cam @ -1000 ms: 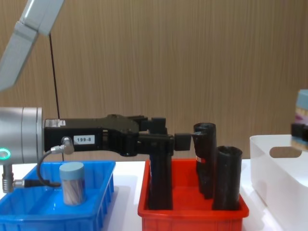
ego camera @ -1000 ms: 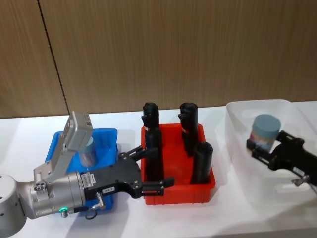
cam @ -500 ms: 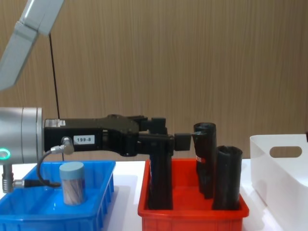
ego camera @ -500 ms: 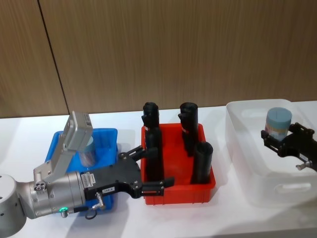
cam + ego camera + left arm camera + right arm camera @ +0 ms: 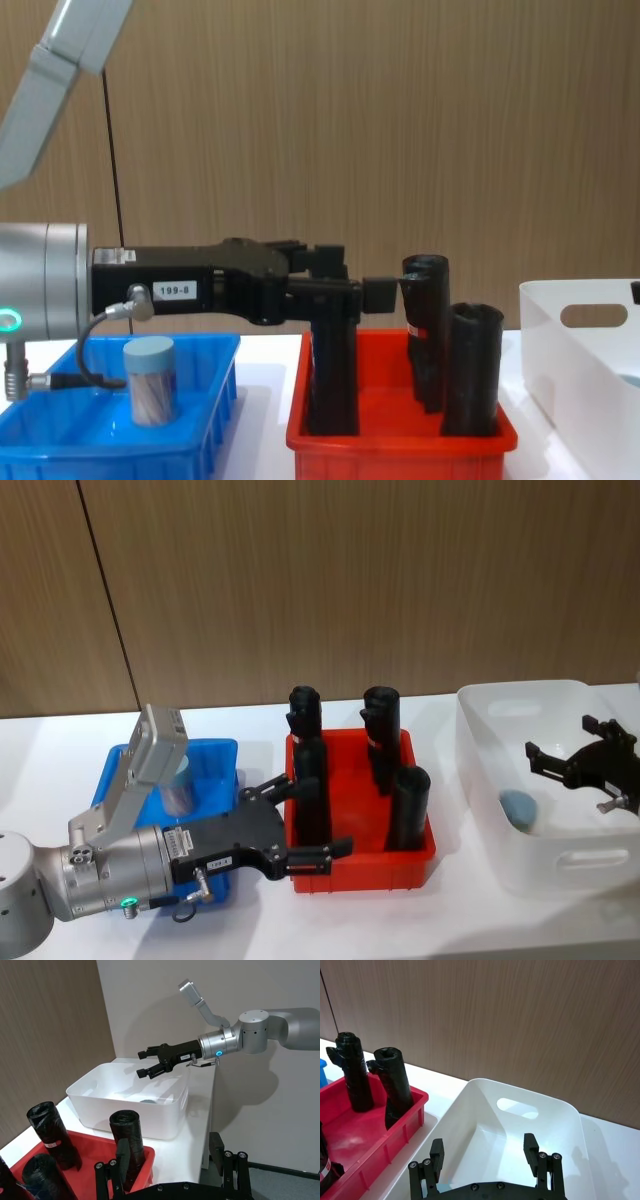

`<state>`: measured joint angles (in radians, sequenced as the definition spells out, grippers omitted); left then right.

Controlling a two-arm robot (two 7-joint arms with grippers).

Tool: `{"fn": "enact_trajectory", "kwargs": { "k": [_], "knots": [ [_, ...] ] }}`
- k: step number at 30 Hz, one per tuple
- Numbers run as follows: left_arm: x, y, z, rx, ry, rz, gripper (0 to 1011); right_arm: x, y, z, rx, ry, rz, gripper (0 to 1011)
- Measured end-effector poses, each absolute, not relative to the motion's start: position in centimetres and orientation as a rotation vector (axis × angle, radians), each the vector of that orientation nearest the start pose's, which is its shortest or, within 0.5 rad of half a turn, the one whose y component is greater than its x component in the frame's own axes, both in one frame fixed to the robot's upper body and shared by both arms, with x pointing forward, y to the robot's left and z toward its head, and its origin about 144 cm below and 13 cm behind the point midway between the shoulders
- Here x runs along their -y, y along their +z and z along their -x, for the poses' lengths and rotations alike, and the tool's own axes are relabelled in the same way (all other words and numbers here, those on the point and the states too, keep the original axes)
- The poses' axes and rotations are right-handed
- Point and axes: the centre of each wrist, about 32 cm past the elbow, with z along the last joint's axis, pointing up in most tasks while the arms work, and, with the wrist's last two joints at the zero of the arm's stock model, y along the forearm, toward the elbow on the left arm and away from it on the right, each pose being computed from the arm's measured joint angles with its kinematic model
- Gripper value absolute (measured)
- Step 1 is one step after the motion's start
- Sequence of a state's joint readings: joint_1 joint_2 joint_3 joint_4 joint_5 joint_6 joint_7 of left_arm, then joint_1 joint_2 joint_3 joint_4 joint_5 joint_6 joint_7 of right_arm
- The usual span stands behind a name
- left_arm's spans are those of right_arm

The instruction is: Pick the cotton swabs from the blue box and place them into the white box.

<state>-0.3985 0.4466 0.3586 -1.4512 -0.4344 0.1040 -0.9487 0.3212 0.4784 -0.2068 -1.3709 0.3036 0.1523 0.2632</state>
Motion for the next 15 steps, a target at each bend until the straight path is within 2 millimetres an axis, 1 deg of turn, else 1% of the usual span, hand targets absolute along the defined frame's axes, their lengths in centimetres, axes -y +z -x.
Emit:
{"fn": "enact_trajectory", "kwargs": {
  "k": [8,13,15],
  "knots": [
    [-26.8,123.1,-54.7,0.066,0.393,-0.089,1004,33.2,120.3,-53.7,0.062,-1.233,0.235,1001],
    [-26.3,122.9,-54.4,0.079,0.441,-0.094,1004,32.2,120.0,-52.9,0.067,-1.229,0.216,1001],
    [-26.0,122.8,-54.2,0.085,0.466,-0.096,1004,31.5,119.8,-52.4,0.07,-1.225,0.201,1001]
  ]
}}
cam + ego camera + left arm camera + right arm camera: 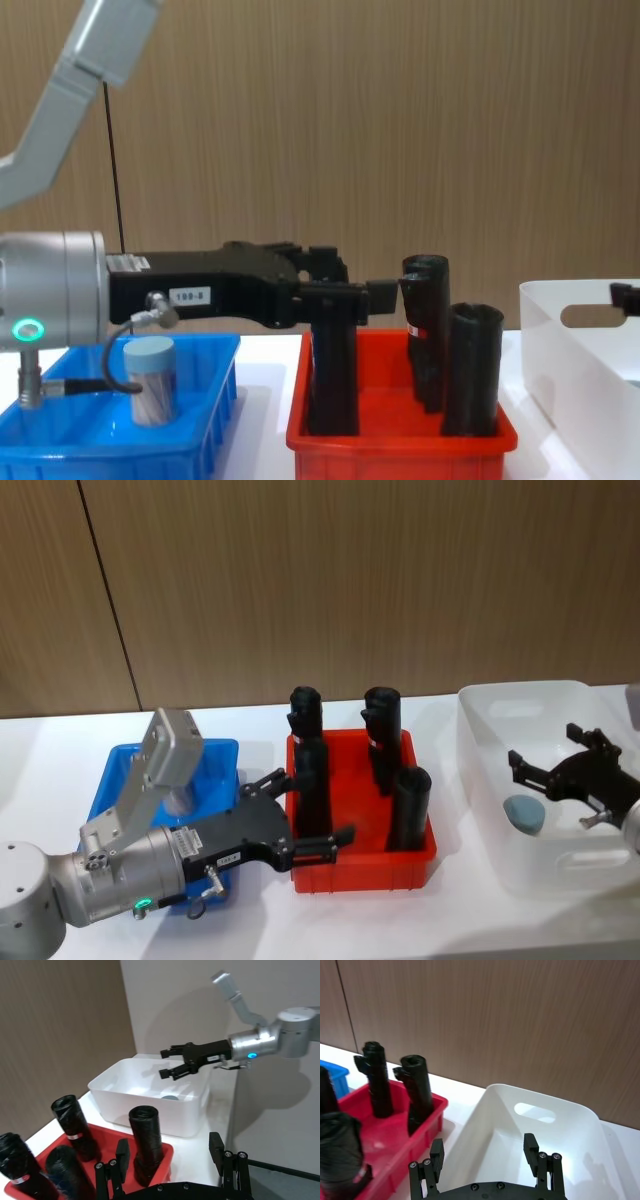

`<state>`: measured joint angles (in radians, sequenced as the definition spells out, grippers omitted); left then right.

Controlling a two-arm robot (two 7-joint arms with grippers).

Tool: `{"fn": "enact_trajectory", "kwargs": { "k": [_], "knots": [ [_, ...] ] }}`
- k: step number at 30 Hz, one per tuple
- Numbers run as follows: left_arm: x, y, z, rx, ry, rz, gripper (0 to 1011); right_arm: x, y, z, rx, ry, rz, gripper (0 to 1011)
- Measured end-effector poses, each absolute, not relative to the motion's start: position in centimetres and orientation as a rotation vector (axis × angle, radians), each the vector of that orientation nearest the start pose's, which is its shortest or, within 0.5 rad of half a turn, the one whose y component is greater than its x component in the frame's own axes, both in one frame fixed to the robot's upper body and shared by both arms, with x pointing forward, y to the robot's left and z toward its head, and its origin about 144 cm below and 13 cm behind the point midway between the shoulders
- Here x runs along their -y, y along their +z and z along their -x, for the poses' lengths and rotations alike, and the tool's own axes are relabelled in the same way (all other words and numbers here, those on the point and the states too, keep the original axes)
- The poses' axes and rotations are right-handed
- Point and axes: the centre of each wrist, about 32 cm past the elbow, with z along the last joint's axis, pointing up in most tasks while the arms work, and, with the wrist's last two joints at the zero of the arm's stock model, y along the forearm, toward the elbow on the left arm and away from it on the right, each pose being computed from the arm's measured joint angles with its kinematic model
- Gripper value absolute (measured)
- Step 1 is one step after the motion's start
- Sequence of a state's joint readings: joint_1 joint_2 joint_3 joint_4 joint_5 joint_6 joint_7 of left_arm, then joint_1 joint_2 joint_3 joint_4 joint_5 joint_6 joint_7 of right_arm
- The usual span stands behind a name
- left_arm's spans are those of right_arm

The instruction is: Pick the cotton swabs from the blue box and place them into the white box.

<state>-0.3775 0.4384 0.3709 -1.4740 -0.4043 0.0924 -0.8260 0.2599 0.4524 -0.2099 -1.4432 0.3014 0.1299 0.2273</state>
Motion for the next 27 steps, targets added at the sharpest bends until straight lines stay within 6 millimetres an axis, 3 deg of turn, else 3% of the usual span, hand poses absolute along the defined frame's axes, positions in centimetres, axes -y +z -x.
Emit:
{"fn": "enact_trajectory", "kwargs": {
  "k": [27],
  "knots": [
    [-23.2,121.6,-52.1,0.163,0.755,-0.103,1004,24.3,118.8,-45.1,0.078,-1.226,-0.004,1001]
  ]
}}
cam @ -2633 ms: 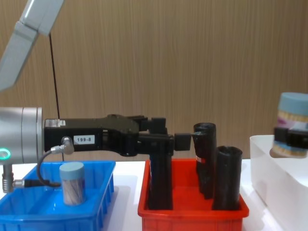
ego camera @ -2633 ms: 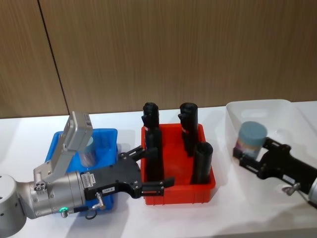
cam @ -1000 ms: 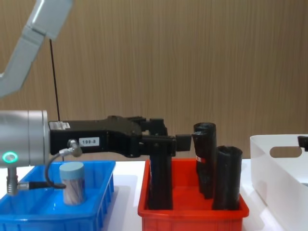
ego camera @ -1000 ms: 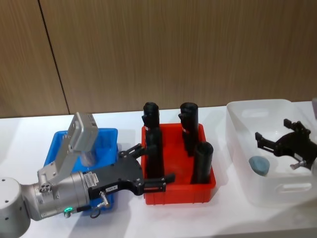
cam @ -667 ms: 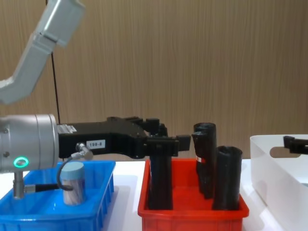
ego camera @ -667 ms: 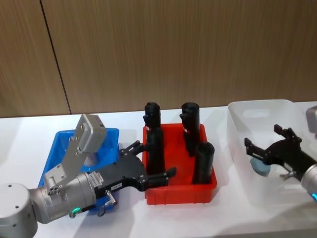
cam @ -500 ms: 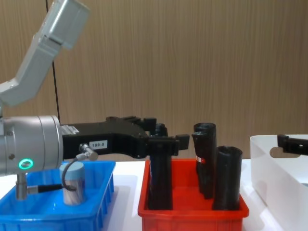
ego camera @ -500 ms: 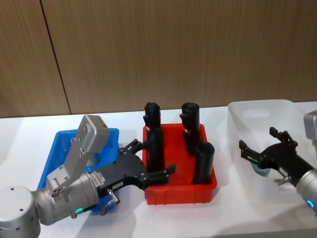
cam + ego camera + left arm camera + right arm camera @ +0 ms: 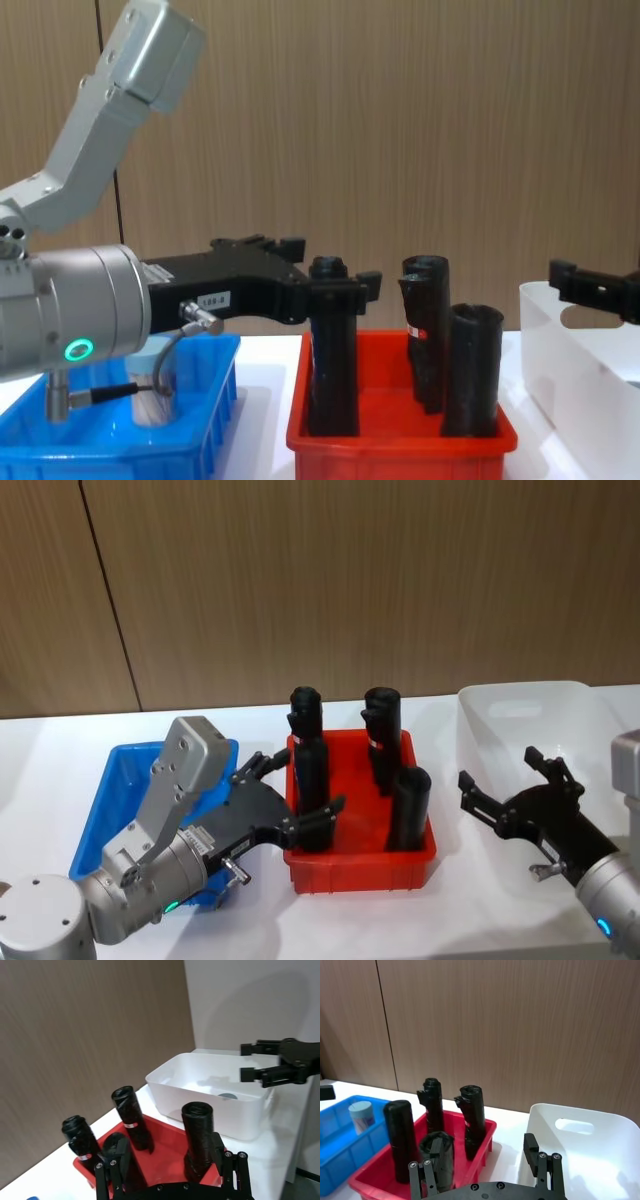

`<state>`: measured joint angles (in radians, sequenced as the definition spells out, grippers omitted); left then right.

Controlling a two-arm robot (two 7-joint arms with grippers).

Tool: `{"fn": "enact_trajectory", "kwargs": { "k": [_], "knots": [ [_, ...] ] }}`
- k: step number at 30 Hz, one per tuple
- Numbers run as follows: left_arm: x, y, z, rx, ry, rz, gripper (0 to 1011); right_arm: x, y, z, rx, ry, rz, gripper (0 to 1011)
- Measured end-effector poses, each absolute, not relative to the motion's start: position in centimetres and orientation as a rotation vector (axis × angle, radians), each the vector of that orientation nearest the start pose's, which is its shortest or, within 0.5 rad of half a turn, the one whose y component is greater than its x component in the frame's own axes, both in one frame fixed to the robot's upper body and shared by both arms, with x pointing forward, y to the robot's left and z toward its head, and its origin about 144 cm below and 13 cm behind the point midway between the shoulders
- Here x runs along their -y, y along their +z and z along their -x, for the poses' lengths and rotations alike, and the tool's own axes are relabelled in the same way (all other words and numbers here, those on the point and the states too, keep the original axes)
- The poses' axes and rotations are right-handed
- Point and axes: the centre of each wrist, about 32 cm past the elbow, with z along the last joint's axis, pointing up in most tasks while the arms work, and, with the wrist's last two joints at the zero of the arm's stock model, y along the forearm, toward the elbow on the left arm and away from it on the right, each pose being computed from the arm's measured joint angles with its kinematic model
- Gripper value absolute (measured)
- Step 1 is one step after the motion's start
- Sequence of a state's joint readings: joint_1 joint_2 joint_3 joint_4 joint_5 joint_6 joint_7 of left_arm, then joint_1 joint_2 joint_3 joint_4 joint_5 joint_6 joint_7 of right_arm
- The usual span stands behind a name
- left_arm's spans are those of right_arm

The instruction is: Pick the cotton swabs from the blue box and place them into the white box.

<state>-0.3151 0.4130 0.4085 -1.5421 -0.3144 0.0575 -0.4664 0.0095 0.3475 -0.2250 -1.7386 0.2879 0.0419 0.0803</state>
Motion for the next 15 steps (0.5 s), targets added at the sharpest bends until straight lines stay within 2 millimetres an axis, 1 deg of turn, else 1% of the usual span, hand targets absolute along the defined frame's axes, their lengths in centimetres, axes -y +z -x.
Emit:
{"fn": "enact_trajectory", "kwargs": {
  "k": [4,15],
  "knots": [
    [-22.8,121.4,-51.8,0.174,0.795,-0.102,1004,23.8,118.8,-44.5,0.076,-1.228,-0.021,1001],
    [-21.7,121.0,-50.9,0.205,0.908,-0.093,1004,23.7,118.9,-44.3,0.075,-1.23,-0.026,1001]
  ]
}}
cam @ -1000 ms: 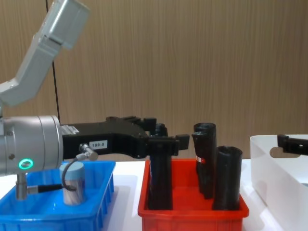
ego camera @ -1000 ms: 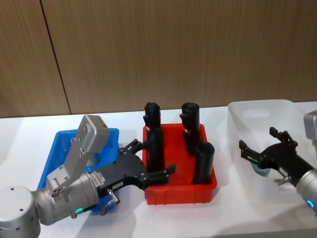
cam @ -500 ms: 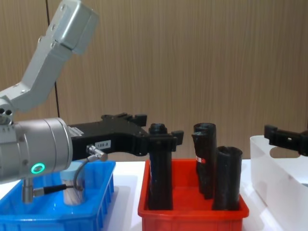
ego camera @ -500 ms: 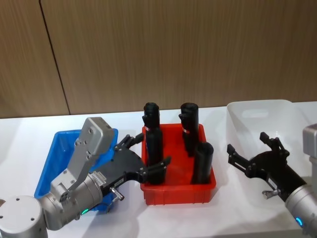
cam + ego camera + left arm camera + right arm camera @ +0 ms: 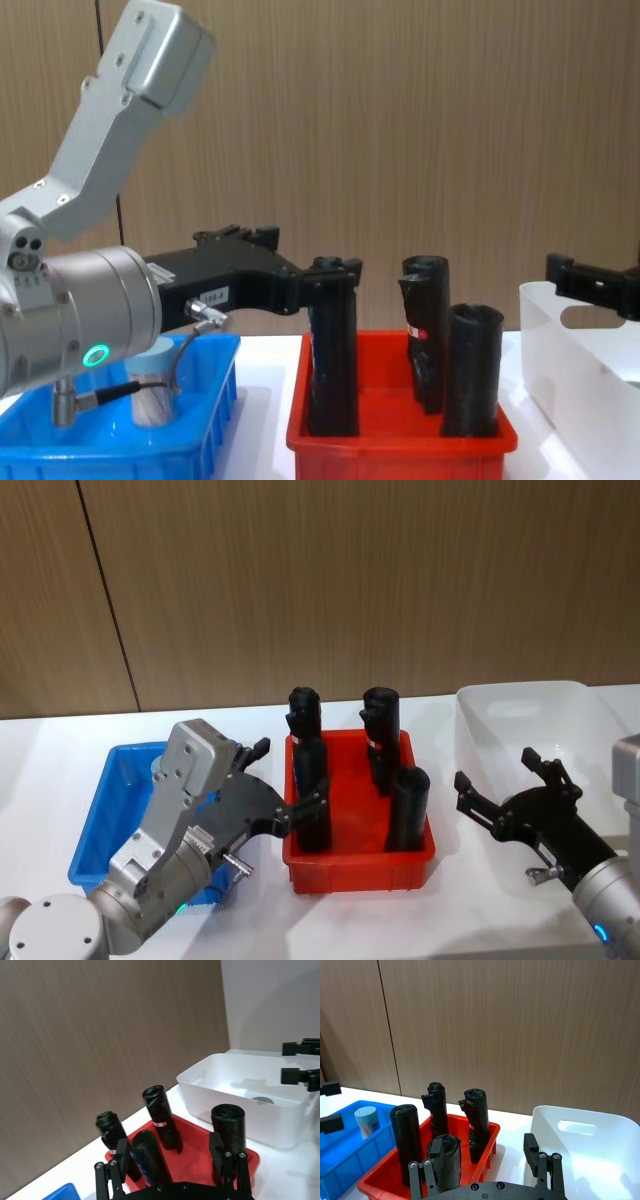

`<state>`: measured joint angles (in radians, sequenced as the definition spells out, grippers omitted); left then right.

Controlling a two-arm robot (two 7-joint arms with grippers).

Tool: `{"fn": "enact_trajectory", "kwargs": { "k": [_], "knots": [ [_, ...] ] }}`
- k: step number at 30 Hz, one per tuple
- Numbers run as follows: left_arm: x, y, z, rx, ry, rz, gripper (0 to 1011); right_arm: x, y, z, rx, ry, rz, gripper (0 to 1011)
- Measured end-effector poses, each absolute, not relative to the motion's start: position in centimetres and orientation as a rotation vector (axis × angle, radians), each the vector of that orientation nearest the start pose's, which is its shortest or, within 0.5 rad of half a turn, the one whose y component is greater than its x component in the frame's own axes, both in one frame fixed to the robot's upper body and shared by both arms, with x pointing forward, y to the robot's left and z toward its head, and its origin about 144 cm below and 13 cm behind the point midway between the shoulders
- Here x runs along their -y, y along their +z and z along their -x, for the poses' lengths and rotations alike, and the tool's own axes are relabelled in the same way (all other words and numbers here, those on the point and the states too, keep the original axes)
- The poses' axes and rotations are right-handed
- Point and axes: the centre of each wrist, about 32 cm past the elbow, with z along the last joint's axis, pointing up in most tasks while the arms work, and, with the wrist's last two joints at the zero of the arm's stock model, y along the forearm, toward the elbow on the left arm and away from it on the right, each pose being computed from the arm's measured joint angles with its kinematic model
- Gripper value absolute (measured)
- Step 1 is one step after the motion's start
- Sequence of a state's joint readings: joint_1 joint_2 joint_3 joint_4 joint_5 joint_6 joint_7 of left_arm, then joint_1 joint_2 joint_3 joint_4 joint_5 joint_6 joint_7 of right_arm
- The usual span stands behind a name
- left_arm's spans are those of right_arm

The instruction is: Pick the cotton swabs from the blue box and place them into the white box.

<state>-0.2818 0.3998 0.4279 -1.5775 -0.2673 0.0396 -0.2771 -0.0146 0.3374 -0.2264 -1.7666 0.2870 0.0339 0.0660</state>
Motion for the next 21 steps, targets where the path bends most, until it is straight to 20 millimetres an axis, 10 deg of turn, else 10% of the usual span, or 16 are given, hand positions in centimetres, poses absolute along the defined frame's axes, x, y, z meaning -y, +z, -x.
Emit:
{"fn": "enact_trajectory", "kwargs": {
  "k": [21],
  "knots": [
    [-19.9,120.5,-49.3,0.264,1.109,-0.063,1004,23.7,118.9,-44.3,0.075,-1.23,-0.026,1001]
  ]
}}
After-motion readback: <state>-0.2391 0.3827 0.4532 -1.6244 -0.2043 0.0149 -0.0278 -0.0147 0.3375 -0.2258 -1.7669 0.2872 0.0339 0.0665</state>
